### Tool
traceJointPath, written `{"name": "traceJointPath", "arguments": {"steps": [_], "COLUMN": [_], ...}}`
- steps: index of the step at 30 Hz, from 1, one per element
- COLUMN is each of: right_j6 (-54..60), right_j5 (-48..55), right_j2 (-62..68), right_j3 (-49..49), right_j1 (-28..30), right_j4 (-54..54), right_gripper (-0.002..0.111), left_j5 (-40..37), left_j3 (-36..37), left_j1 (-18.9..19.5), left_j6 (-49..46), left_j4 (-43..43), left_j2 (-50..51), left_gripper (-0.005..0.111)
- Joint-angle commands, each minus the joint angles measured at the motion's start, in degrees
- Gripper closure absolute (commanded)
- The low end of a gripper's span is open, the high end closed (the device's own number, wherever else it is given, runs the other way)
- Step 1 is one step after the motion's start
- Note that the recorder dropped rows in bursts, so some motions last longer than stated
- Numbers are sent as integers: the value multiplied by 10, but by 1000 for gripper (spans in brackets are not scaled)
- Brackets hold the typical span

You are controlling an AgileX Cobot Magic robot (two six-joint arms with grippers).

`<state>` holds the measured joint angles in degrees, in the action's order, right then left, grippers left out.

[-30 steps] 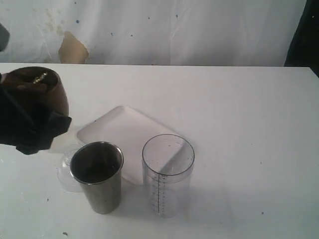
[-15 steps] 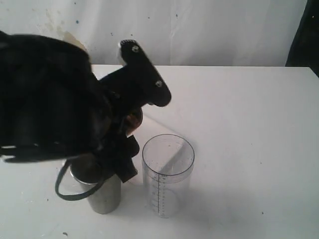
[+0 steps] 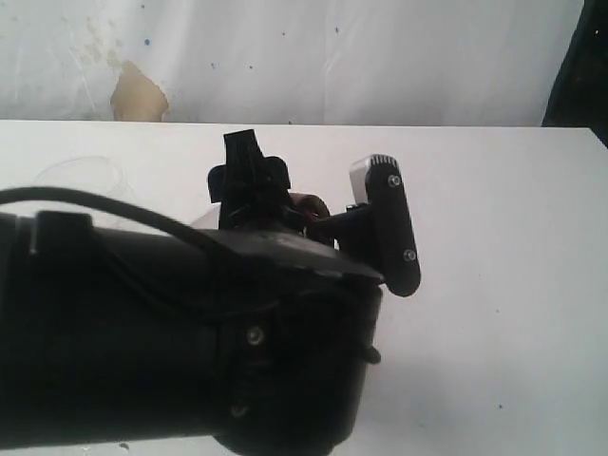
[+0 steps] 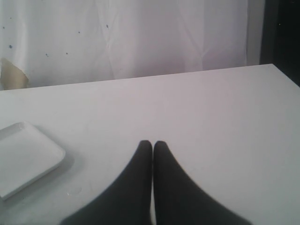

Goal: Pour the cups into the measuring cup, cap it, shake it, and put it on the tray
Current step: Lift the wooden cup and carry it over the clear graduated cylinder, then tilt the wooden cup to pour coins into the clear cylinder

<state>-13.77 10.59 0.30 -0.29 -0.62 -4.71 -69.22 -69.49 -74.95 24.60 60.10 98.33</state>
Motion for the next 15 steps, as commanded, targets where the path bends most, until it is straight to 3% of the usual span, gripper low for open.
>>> {"name": "traceJointPath", "arguments": {"steps": [1, 15], "right_j6": [0, 0], "right_j5": [-3, -3], "right_j2": [-3, -3], "right_j3": [3, 3], "right_j1": [0, 0], "right_j4": [0, 0], "right_gripper": [108, 108], "left_j5": [-7, -7], "left_j3": [-5, -5], "left_j1": [-4, -4], "left_j6": [-4, -56], "left_j4": [47, 78], "left_j2": [7, 3], "left_gripper": [107, 107]}}
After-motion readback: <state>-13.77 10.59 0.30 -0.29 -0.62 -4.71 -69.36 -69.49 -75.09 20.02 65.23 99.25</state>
